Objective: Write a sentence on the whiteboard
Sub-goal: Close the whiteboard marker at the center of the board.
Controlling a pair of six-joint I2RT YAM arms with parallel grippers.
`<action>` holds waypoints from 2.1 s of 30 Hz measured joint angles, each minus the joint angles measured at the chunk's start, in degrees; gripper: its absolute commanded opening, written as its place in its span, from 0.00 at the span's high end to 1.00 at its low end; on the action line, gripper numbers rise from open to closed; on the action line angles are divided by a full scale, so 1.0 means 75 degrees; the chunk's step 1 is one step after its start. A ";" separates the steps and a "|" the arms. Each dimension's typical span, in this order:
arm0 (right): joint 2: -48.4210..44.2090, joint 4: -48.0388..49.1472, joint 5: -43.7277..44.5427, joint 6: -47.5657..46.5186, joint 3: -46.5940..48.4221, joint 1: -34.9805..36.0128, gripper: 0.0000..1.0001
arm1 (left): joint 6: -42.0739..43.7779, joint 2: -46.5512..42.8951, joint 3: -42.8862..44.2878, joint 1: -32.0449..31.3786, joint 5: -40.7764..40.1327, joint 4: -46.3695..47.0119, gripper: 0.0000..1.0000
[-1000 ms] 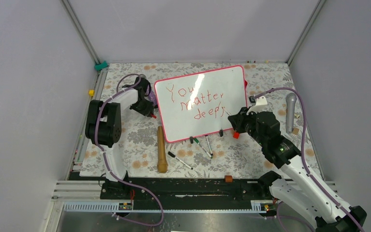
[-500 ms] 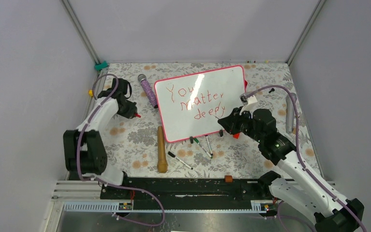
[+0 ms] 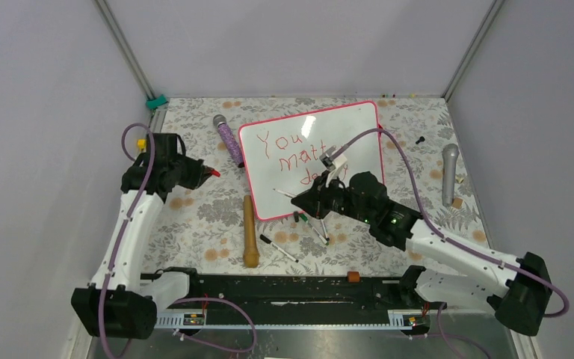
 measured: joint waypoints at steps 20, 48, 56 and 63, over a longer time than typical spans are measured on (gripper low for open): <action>0.2361 0.1099 0.1032 -0.0379 0.1687 0.1617 1.00 | -0.1110 -0.1929 -0.0755 -0.0003 0.1626 0.0114 1.00; 0.3040 0.1070 0.1454 -0.0525 0.2302 0.1693 1.00 | -0.1346 -0.2008 -0.0778 -0.0003 0.2119 0.0117 1.00; 0.3156 0.1075 0.1454 -0.0525 0.2419 0.1693 1.00 | -0.1355 -0.2011 -0.0825 -0.0003 0.2168 0.0128 1.00; 0.3331 0.1070 0.1454 -0.0522 0.2515 0.1693 1.00 | -0.1361 -0.2052 -0.0918 -0.0026 0.2192 0.0143 1.00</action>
